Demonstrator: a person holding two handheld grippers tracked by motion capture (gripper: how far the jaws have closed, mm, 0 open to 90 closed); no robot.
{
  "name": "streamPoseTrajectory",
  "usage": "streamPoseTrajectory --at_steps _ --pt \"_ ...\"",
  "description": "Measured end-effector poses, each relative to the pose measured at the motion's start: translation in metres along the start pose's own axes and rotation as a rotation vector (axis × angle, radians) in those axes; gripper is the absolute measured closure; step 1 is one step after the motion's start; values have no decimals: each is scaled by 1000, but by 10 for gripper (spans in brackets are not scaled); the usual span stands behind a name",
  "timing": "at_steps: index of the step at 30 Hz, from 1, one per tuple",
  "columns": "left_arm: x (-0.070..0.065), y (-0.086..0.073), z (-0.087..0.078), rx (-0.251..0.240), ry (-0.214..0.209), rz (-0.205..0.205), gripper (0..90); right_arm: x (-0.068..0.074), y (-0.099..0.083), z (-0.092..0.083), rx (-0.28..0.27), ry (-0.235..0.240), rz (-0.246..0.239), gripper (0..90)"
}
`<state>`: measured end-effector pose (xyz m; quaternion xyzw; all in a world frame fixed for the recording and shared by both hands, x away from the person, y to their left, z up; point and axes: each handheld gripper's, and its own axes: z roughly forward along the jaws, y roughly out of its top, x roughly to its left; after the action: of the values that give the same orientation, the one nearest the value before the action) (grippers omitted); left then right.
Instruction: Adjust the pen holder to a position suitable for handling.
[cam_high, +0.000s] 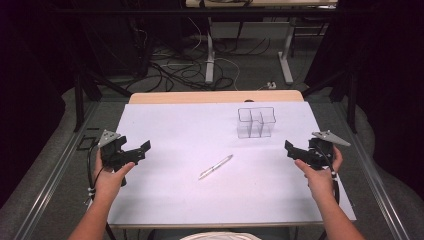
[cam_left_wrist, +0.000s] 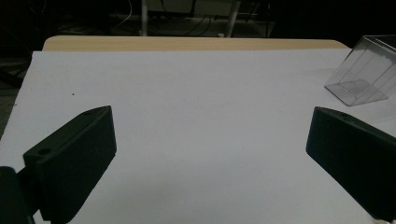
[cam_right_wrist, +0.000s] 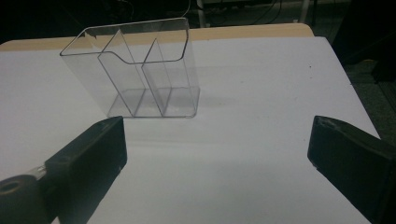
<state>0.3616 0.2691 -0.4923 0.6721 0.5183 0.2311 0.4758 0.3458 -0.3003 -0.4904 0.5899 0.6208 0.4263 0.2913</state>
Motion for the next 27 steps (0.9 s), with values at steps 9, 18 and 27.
streamPoseTrajectory --at_steps 9,18,27 --pt "-4 -3 4 6 8 15 15 -4 0 2 -28 -44 -37 135" --pt "-4 -4 4 5 8 21 15 -1 5 8 -33 -21 -51 229" --pt "-4 -4 2 10 9 17 15 5 26 14 -41 -4 -77 318"
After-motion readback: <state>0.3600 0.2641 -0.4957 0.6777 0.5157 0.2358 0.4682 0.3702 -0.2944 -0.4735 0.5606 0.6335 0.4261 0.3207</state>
